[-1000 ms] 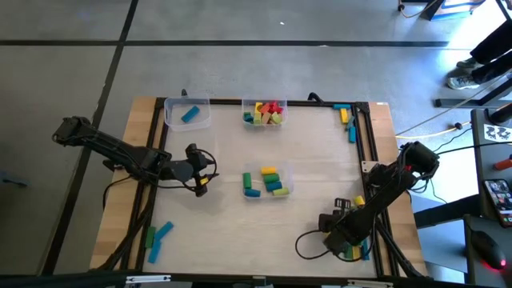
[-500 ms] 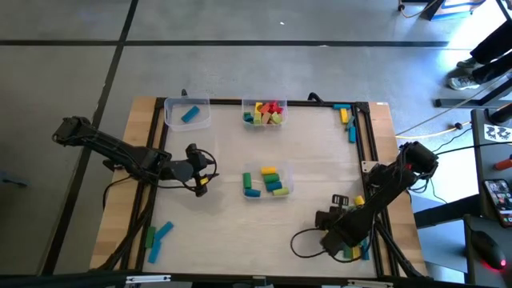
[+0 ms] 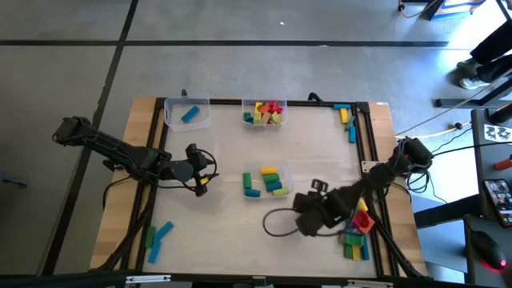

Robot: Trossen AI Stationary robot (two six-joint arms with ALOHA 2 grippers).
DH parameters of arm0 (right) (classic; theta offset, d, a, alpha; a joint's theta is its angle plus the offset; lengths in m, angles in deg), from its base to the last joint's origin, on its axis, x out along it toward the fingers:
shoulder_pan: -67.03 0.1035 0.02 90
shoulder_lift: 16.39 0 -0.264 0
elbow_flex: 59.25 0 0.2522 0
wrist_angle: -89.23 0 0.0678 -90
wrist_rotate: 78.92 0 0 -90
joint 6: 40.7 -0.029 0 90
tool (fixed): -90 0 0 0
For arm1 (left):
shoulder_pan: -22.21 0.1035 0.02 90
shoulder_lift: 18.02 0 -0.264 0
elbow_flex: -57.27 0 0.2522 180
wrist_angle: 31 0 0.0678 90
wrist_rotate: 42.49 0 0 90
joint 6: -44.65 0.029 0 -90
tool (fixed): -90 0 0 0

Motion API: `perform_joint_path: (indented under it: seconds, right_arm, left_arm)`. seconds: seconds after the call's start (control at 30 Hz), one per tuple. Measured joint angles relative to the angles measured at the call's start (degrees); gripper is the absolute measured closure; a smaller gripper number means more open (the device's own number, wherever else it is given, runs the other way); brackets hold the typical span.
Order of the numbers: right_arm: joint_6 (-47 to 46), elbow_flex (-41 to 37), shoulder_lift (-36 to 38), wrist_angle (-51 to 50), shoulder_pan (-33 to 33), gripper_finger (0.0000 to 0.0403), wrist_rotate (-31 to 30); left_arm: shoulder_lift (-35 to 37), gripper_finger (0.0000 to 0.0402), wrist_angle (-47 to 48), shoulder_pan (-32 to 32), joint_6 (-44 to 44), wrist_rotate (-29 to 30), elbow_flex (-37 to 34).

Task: Sort blocks by size
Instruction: Put the brown cylindrical block into the bottom transparent bin

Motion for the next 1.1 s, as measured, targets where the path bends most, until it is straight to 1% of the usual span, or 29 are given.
perform_joint_path:
  seconds: [0.13,0.2,0.3,0.57,0.77,1.0,1.1]
  right_arm:
    - [8.1,1.9,0.0,3.0,-3.5,0.0267,-5.9]
    - [11.9,2.1,0.1,5.6,-5.4,0.0263,-7.5]
    - [15.4,2.1,0.1,8.6,-8.7,0.0257,-7.5]
    - [21.2,2.1,0.1,14.5,-15.6,0.0260,-8.1]
    - [26.6,2.1,0.1,18.1,-19.4,0.0254,-8.0]
    - [32.0,2.0,-0.5,18.2,-22.3,0.0252,-7.0]
    - [32.6,2.1,-1.7,18.6,-22.6,0.0252,-7.0]
  left_arm:
    - [0.0,0.0183,0.0,0.0,-0.2,0.0,0.0]
    - [0.0,0.0183,0.0,0.0,-0.4,0.0,0.0]
    - [0.0,0.0183,0.0,0.0,-0.5,0.0,0.0]
    - [0.0,0.0183,0.0,0.0,-1.7,0.0,0.0]
    - [0.0,0.0183,0.0,0.0,-1.7,0.0,0.0]
    - [0.0,0.0183,0.0,0.0,-1.7,0.0,0.0]
    - [0.0,0.0183,0.1,0.0,-1.7,0.0,0.0]
